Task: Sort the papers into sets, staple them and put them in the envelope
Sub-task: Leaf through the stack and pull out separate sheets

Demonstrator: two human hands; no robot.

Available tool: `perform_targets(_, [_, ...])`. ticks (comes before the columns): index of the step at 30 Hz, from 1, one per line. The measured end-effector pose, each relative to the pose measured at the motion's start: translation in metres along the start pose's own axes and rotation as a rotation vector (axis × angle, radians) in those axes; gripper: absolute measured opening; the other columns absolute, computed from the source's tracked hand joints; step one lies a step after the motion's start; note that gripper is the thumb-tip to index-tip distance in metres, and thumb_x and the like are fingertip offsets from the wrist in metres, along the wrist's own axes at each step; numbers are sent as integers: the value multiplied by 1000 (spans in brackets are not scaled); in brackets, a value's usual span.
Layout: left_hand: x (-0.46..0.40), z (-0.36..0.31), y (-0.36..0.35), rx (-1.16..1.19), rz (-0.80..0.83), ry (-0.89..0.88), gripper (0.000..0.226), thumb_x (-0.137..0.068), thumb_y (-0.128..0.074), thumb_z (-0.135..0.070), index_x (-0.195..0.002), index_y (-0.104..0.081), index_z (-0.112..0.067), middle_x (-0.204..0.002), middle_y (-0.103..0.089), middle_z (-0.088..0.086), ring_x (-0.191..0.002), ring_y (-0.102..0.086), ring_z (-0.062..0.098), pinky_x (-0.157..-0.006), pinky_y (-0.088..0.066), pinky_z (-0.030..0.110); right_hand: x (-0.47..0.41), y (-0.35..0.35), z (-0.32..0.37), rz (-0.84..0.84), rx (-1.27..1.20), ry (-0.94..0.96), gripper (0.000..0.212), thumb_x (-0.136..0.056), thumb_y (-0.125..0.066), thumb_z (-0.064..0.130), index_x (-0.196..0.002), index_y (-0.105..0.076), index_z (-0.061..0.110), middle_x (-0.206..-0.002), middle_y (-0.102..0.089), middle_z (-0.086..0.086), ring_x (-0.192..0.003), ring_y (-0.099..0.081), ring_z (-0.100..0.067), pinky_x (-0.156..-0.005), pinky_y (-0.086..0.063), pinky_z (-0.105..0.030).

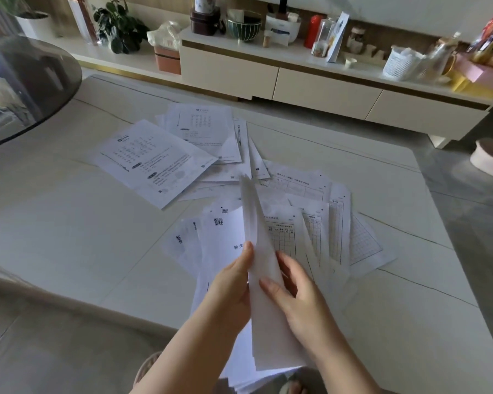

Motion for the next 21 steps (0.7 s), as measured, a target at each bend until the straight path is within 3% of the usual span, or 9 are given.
perform_targets(3, [-3, 1, -1, 22, -13, 5, 47, -94, -50, -40, -87, -72, 1, -82, -73, 17, -69, -71, 26, -73, -56, 38, -1, 3, 2, 20, -117, -3, 45, -85, -64, 27, -129, -53, 28, -118, -66, 14, -107, -62, 2, -90, -50, -21])
perform_targets(7, [-6, -2, -1, 47, -62, -4, 36, -95, -52, -36, -97, -68, -4, -80, -74, 7, -72, -70, 20, -63, -55, 32, -3, 22, 10, 53, -239, -128, 31, -81, -57, 55, -105, -60, 36, -110, -69, 18, -101, -64, 4, -88, -51, -22])
perform_targets(9, [-10, -4, 3, 49, -103, -7, 33, -95, -54, -34, -98, -68, -4, -79, -73, 6, -67, -70, 18, -57, -55, 29, -4, 37, 9, 60, -222, -153, 58, -64, -63, 77, -109, -58, 39, -118, -64, 19, -110, -59, 3, -94, -48, -28])
perform_targets(10, [-11, -5, 5, 47, -119, -8, 33, -95, -55, -34, -97, -68, -4, -78, -73, 6, -65, -70, 18, -56, -56, 28, -5, 44, 7, 43, -185, -170, 73, -55, -68, 77, -117, -54, 41, -123, -60, 19, -115, -56, 1, -98, -45, -31])
perform_targets(12, [-13, -6, 8, 46, -136, -6, 32, -95, -54, -33, -98, -67, -4, -80, -72, 8, -67, -69, 19, -62, -57, 31, -6, 59, 4, -6, -78, -198, 80, -61, -74, 60, -131, -47, 36, -118, -60, 14, -111, -56, -2, -100, -42, -34])
perform_targets(15, [-15, -8, 12, 57, -149, -2, 35, -95, -55, -33, -108, -66, -3, -92, -71, 11, -76, -67, 23, -71, -56, 35, -8, 76, -3, -92, 61, -221, 55, -83, -72, 30, -133, -49, 27, -99, -59, 15, -94, -55, 0, -95, -38, -30])
perform_targets(19, [-14, -9, 15, 90, -171, 23, 35, -93, -58, -33, -109, -65, -3, -92, -69, 12, -78, -65, 25, -74, -53, 39, -16, 89, -20, -170, 323, -219, 45, -89, -63, 14, -133, -51, 19, -97, -62, 11, -95, -60, -9, -91, -44, -31])
perform_targets(21, [-14, -8, 15, 92, -175, 39, 36, -92, -59, -34, -110, -65, -3, -98, -69, 13, -84, -65, 27, -83, -52, 43, -19, 92, -24, -191, 431, -196, 41, -90, -60, 9, -130, -54, 19, -97, -66, 7, -97, -62, -13, -84, -46, -27])
Point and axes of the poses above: each hand's wrist, its own x-axis away from the middle knuckle, its own y-axis out of the back of the hand, z = x × y, the point moved 4 cm from there along -x, towards the middle knuckle
